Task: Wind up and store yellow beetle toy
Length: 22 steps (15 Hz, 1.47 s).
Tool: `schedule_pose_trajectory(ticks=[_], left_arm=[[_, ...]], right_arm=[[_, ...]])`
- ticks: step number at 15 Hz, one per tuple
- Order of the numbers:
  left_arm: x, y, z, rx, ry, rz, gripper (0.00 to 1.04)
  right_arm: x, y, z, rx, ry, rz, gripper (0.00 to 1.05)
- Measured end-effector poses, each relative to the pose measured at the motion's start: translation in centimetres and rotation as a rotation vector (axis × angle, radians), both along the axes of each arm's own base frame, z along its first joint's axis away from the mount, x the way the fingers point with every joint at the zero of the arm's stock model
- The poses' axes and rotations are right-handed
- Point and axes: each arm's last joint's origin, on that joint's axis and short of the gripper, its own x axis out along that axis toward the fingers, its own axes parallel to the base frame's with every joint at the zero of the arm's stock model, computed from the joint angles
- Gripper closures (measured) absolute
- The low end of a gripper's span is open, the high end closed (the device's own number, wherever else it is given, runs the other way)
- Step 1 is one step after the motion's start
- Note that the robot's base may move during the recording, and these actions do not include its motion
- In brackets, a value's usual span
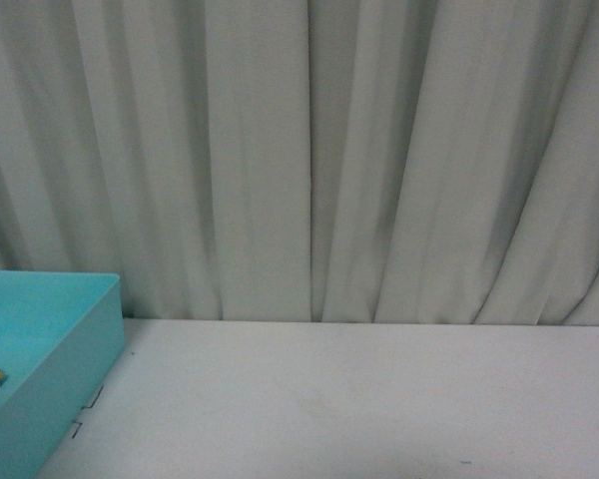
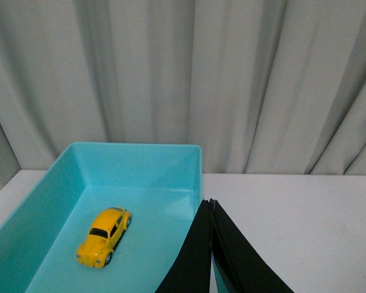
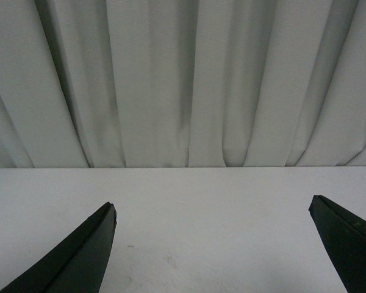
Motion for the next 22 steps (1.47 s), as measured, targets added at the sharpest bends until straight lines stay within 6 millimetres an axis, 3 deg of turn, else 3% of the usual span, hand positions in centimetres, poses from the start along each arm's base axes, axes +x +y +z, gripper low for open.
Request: schedule_pose_trajectory(ticks=[10,16,22], left_arm=[[-1.9,0.0,-1.0,0.000,-0.018,-0.003,1.03],[-4.4,0.0,-1.4,0.000,-0.003,-0.003,1.03],[-4.4,0.0,-1.4,0.000,-0.008,-0.003,1.03]], right_arm=[[0.0,0.0,0.0,0.000,0.000,0.000,0.07],[0.0,0.0,0.0,0.000,0.000,-0.001,0.07],[0.0,0.0,0.0,0.000,0.000,0.000,0.07]])
